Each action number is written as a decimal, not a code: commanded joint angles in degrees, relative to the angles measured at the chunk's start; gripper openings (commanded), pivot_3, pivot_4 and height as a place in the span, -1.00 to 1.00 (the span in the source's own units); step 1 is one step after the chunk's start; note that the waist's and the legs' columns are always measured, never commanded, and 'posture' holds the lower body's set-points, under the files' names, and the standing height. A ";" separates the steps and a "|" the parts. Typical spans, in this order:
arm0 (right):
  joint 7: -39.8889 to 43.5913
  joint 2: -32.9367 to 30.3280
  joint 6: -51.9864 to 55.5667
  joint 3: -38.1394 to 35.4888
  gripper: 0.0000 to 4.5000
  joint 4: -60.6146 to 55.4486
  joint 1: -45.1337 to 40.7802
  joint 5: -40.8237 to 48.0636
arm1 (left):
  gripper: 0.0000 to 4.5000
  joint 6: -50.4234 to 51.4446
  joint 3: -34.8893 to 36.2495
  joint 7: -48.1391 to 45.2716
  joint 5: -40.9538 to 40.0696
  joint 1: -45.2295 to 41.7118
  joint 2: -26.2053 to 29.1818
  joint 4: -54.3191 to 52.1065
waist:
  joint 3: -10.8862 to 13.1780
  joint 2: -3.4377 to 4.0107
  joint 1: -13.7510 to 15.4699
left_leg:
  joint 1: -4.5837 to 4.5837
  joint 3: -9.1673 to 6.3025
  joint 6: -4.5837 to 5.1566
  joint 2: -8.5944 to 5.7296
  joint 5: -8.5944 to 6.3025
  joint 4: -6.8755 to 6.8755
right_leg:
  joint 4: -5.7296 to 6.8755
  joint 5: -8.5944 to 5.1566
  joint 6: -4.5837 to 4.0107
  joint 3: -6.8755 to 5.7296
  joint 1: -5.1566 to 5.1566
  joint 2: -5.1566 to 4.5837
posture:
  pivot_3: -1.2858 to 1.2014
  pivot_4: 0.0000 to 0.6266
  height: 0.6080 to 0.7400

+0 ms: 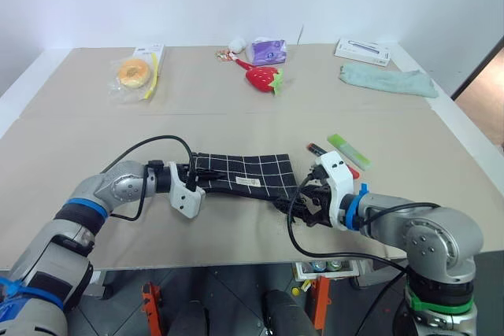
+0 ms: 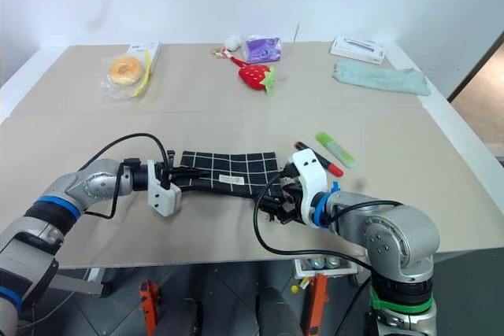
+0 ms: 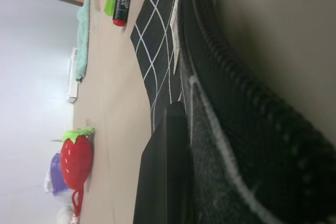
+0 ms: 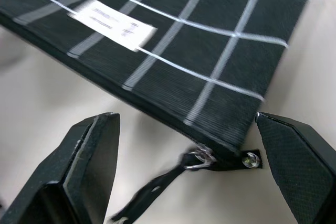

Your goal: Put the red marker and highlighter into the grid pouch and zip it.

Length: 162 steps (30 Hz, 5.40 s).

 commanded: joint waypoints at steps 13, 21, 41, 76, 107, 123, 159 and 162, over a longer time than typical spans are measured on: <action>-0.24 -2.05 2.46 0.28 0.98 -3.68 2.48 -1.18 | -1.00 4.93 2.67 -0.80 -0.91 2.23 -0.17 -4.71 | 0.00 -0.01 0.01 | -0.01 -0.01 0.00 0.00 0.00 0.00 | -0.03 -0.01 0.01 -0.01 0.00 0.00 | 0.03 -0.52 1.00; -2.47 -0.60 -0.28 6.46 0.98 -2.39 2.11 -4.26 | -1.00 7.23 3.58 -2.27 -2.80 4.26 -0.99 -7.86 | -0.04 -0.05 -0.21 | 0.09 -0.01 0.00 0.04 0.00 0.00 | -0.03 -0.01 0.01 -0.01 0.06 0.03 | 0.03 -0.52 1.00; -0.61 -2.91 -4.93 7.65 -0.96 -3.02 2.53 -7.67 | -1.00 10.29 4.92 -2.65 -3.79 5.17 -1.75 -10.12 | -0.04 -0.07 -0.16 | 0.08 -0.01 0.01 0.06 -0.01 -0.08 | -0.06 -0.08 -0.05 -0.02 0.06 0.05 | 0.03 -0.52 1.00; -4.76 0.90 -2.26 3.05 0.79 -1.53 0.92 -13.39 | -1.00 19.43 8.52 3.23 -0.91 9.80 -4.57 -17.82 | 0.00 -0.05 -0.10 | -0.03 -0.02 0.04 0.03 -0.02 -0.18 | -0.09 -0.12 -0.06 -0.02 -0.08 0.03 | 0.03 -0.52 1.00; 2.27 1.51 -17.25 12.84 -0.99 -7.93 -0.86 -10.29 | -1.00 19.72 7.21 3.11 -0.84 8.86 -5.70 -17.30 | 0.01 -0.03 -0.10 | -0.01 -0.03 0.03 0.03 -0.02 -0.18 | -0.09 -0.13 -0.06 -0.03 -0.07 0.03 | 0.03 -0.52 1.00; 0.99 7.55 -18.88 20.64 -0.99 -1.18 -7.15 -12.18 | -1.00 21.54 6.20 3.02 0.12 6.19 -10.28 -16.76 | 0.01 -0.03 -0.08 | -0.05 -0.08 0.03 0.02 -0.02 -0.25 | -0.11 -0.17 -0.09 -0.08 -0.09 0.02 | 0.03 -0.52 1.00; 17.17 -19.66 -33.49 -3.37 0.98 21.33 -0.20 -9.32 | -1.00 20.36 9.63 1.58 -4.73 5.30 -6.79 -11.04 | 0.07 -0.04 0.08 | -0.04 -0.09 0.18 -0.07 -0.10 -0.35 | -0.16 -0.30 -0.06 -0.09 -0.07 -0.07 | 0.03 -0.52 1.00; 17.76 -19.44 -34.77 -2.08 0.98 24.27 -1.02 -10.37 | -1.00 20.55 9.82 1.63 -4.79 5.69 -6.60 -11.67 | 0.07 -0.04 0.08 | -0.04 -0.09 0.18 -0.07 -0.10 -0.35 | -0.16 -0.30 -0.06 -0.09 -0.07 -0.06 | 0.03 -0.52 1.00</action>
